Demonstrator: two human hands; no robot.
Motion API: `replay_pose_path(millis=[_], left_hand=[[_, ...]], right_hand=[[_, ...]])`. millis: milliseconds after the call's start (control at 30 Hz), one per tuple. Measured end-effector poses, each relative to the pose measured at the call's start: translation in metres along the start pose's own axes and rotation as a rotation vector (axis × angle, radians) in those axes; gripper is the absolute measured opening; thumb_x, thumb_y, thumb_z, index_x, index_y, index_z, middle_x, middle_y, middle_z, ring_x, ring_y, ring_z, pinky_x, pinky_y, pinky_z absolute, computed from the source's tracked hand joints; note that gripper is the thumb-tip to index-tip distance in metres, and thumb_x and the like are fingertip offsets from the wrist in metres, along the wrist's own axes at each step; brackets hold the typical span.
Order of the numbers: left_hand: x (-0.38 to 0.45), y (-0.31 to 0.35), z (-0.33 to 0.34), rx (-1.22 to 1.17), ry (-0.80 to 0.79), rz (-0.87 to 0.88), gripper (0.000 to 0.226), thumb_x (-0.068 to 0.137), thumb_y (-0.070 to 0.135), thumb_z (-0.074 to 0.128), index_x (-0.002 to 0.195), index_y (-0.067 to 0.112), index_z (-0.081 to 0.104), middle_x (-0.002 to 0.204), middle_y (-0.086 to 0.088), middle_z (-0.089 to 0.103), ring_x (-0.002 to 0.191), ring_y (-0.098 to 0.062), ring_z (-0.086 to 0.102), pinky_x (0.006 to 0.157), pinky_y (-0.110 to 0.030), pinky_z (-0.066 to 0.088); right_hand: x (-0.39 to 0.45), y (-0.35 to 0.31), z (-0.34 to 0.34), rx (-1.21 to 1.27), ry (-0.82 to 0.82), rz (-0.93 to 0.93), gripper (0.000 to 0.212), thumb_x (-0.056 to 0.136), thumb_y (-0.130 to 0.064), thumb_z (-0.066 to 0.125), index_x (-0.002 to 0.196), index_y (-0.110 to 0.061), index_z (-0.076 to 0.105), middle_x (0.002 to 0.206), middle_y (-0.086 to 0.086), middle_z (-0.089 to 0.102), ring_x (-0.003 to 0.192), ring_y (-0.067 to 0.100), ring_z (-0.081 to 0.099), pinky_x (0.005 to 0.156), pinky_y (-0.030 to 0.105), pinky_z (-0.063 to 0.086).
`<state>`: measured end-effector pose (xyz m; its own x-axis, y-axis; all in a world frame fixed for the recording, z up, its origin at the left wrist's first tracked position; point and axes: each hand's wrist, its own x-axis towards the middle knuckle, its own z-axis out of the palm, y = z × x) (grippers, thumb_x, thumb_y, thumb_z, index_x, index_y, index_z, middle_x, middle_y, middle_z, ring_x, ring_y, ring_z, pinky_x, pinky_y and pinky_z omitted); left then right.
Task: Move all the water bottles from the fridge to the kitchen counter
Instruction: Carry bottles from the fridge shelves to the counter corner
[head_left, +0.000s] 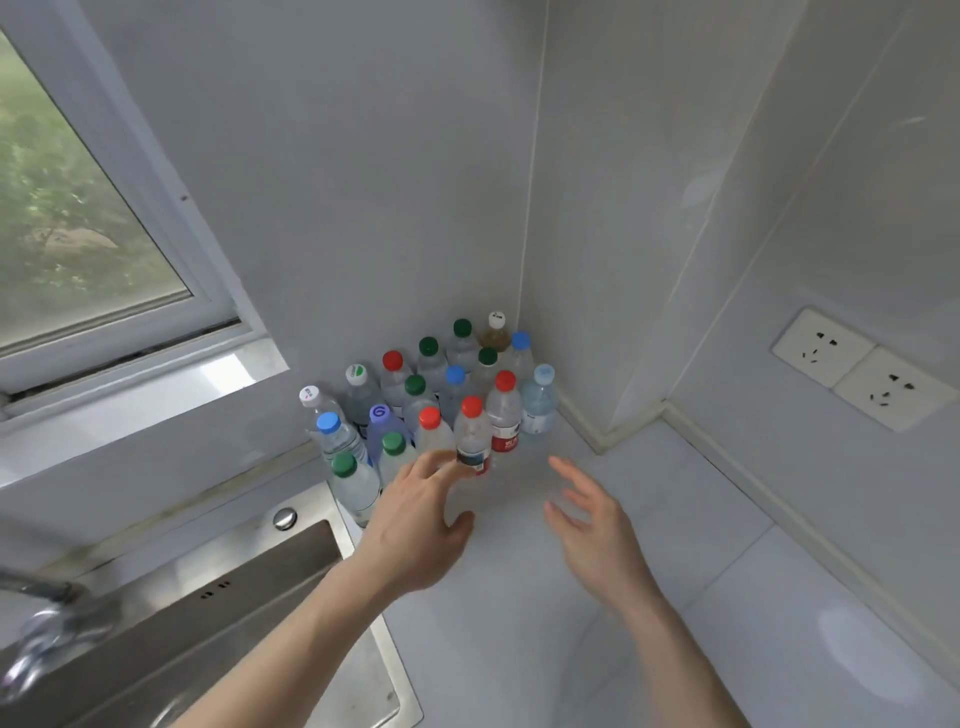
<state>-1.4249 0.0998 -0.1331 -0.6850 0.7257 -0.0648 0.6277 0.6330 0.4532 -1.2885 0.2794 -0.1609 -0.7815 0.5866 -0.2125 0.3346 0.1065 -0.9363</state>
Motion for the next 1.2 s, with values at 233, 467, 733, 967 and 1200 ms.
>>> replay_pose_path(millis=[233,467,733,967,1200], left_hand=[[-0.059,-0.005,0.006,-0.150,-0.021,0.003,0.052,0.094,0.040,0.065,0.143,0.040,0.048,0.153,0.018,0.037,0.139,-0.010,0.038,0.114,-0.031,0.037],[-0.075,0.006,0.011,-0.166,-0.118,0.175,0.052,0.095,0.042,0.064,0.143,0.042,0.044,0.156,0.018,0.033,0.139,-0.011,0.035,0.108,-0.033,0.045],[-0.095,0.029,0.033,-0.225,-0.318,0.384,0.055,0.094,0.040,0.066,0.145,0.038,0.046,0.156,0.016,0.034,0.142,-0.014,0.035,0.115,-0.028,0.031],[-0.137,0.084,0.049,-0.222,-0.481,0.605,0.055,0.093,0.040,0.067,0.145,0.038,0.048,0.156,0.020,0.035,0.143,-0.012,0.035,0.113,-0.021,0.026],[-0.197,0.188,0.064,-0.195,-0.547,0.889,0.055,0.094,0.038,0.066,0.145,0.037,0.047,0.157,0.019,0.033,0.143,-0.011,0.032,0.109,-0.014,0.020]], right_hand=[[-0.069,0.004,-0.009,-0.050,-0.001,0.018,0.052,0.100,-0.015,0.065,0.140,-0.046,0.053,0.153,-0.027,0.040,0.132,-0.018,0.040,0.116,0.023,0.036],[-0.125,0.002,-0.013,-0.167,0.108,0.096,0.055,0.101,-0.023,0.062,0.148,-0.046,0.047,0.159,-0.030,0.031,0.145,-0.008,0.033,0.125,0.030,0.029],[-0.219,0.008,-0.006,-0.234,0.316,0.230,0.054,0.102,-0.030,0.061,0.150,-0.048,0.044,0.159,-0.035,0.027,0.147,-0.008,0.029,0.125,0.032,0.029],[-0.334,0.019,-0.014,-0.219,0.600,0.318,0.056,0.100,-0.030,0.064,0.150,-0.047,0.046,0.161,-0.030,0.029,0.148,-0.010,0.027,0.125,0.034,0.029],[-0.440,0.028,-0.034,-0.125,0.890,0.356,0.057,0.098,-0.027,0.067,0.149,-0.046,0.048,0.157,-0.033,0.034,0.145,-0.011,0.030,0.124,0.033,0.032]])
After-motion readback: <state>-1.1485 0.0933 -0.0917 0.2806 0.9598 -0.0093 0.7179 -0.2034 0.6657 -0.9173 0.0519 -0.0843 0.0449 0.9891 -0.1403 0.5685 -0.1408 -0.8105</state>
